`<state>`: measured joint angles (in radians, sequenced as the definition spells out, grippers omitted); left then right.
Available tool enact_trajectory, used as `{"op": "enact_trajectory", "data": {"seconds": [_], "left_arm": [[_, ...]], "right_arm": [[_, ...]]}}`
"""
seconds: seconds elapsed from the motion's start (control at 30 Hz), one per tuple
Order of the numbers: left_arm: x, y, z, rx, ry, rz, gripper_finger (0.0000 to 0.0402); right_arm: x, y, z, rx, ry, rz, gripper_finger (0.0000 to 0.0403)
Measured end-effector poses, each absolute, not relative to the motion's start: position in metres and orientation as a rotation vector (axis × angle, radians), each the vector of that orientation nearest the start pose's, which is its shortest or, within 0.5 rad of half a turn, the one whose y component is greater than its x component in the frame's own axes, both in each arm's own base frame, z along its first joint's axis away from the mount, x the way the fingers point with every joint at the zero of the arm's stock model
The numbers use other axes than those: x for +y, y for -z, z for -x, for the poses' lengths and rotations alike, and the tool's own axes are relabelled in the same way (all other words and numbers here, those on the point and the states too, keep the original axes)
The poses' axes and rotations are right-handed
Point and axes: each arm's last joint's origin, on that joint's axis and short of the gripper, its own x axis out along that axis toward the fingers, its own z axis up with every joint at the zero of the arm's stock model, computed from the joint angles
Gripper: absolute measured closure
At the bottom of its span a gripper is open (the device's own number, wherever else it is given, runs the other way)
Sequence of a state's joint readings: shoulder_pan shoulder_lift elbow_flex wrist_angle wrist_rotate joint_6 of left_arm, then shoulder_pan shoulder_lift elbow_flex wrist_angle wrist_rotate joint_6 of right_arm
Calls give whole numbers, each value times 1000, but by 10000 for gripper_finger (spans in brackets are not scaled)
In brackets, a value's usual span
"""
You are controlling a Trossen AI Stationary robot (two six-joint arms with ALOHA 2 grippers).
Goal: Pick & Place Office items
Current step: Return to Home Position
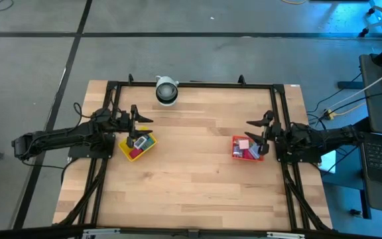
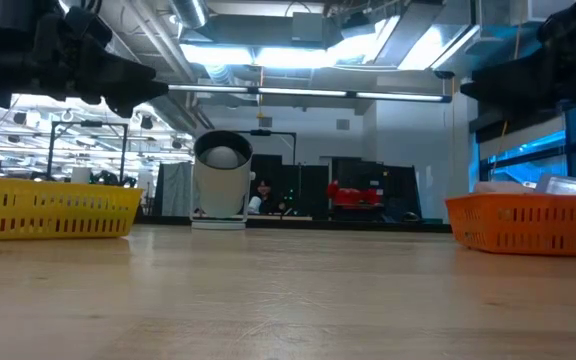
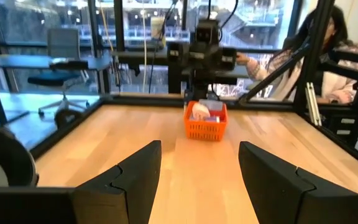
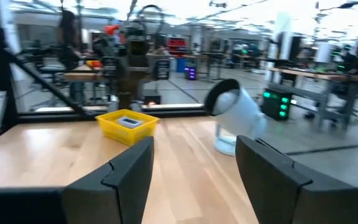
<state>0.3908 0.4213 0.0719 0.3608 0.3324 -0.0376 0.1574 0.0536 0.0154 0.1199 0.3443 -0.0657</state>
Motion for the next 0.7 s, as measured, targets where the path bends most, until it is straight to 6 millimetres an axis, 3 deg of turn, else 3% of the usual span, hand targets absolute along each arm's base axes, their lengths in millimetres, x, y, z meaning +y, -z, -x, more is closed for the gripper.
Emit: {"op": "enact_trajectory", "data": {"seconds": [0.27, 0.47, 0.7], "left_arm": [[40, -188, -119, -37, -86, 26, 190], [46, -189, -117, -64, -311, 38, 190], [49, -190, -117, -63, -387, 10, 190]], "right_arm": [[3, -176, -98, -73, 278, 17, 177], [3, -175, -98, -57, 277, 19, 177], [3, -174, -98, -49, 277, 32, 177]]}}
